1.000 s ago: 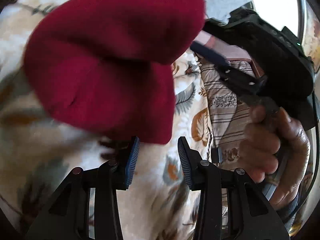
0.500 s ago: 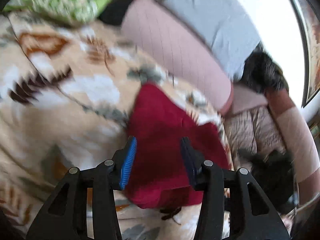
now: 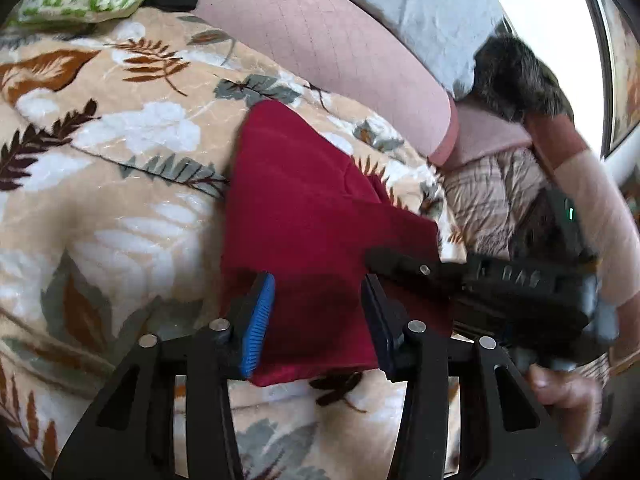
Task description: Fold small clothes
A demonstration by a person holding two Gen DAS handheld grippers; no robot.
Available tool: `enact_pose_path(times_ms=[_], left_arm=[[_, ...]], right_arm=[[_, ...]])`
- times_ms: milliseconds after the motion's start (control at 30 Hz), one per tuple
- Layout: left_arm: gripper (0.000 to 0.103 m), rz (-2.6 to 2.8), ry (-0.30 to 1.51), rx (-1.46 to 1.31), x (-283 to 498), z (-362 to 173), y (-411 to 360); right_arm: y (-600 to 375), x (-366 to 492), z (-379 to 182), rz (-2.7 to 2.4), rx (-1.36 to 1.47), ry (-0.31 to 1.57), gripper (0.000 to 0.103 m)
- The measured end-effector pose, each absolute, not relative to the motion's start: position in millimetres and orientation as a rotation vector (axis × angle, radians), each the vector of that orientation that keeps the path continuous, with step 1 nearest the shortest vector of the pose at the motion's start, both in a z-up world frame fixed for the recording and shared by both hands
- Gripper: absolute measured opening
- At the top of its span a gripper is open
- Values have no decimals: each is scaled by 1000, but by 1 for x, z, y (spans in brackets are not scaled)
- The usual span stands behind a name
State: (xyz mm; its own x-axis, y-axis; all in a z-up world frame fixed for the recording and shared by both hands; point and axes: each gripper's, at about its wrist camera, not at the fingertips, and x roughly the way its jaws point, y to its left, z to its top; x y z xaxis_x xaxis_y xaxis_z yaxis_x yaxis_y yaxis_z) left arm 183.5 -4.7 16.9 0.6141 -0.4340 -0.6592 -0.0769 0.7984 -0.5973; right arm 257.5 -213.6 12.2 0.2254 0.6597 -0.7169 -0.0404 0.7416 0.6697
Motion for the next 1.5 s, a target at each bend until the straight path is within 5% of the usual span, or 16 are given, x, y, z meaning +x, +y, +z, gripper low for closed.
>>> enact_pose_path(times_ms=[333, 700, 833, 1033, 1167, 1400, 1500], left_arm=[[44, -169, 902, -703, 190, 0, 0], [51, -274, 914, -732, 203, -9, -28], [79, -368, 946, -868, 216, -20, -17], [87, -427, 1128, -787, 231, -53, -47], [50, -407, 1075, -722, 226, -39, -48], [42, -381, 1009, -728, 193, -19, -30], [41, -384, 1012, -741, 167, -5, -1]], right_arm=[[-300, 256, -45, 454, 523, 1282, 15], [-295, 224, -52, 515, 514, 1066, 23], [-305, 224, -56, 539, 573, 1053, 24], [-294, 219, -54, 522, 526, 1019, 24], [-296, 219, -54, 520, 538, 1015, 24], [-318, 212, -36, 511, 707, 1001, 34], [-326, 200, -25, 479, 759, 971, 48]])
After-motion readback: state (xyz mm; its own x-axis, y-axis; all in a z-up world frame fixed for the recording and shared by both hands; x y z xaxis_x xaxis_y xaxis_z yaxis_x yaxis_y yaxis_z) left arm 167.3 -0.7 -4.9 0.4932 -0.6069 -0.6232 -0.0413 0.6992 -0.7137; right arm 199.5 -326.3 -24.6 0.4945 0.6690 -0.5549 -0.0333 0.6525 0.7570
